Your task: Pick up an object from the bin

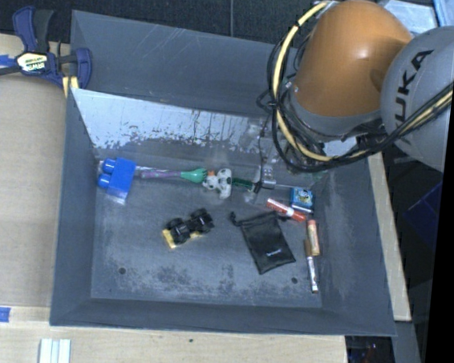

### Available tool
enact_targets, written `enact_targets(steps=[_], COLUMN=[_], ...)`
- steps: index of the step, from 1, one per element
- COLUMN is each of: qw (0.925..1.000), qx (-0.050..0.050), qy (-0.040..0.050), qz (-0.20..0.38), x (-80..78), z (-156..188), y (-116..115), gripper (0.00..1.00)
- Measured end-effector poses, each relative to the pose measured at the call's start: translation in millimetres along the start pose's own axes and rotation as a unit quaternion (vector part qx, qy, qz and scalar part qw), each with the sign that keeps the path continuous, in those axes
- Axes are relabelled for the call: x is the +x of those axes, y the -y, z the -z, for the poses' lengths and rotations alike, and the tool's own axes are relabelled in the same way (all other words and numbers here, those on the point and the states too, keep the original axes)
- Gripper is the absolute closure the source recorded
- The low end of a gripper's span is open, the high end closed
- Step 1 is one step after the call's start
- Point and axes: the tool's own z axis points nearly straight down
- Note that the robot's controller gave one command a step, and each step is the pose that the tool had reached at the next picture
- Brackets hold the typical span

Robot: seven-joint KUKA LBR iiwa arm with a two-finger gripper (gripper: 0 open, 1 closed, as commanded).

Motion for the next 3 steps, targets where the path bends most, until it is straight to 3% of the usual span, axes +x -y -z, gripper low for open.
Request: enact_targets(steps=[1,2,3], qw=[0.998,0.9984,0.9998], qx=[0.0,0.0,0.0], qy=[0.0021,-0.0011,-0.0008], qz=[0.063,0.056,-0.018], x=[34.8,16.8,7.9], z=[-7,40,78], y=[26,46,37], gripper=[0.0,0.0,0.0])
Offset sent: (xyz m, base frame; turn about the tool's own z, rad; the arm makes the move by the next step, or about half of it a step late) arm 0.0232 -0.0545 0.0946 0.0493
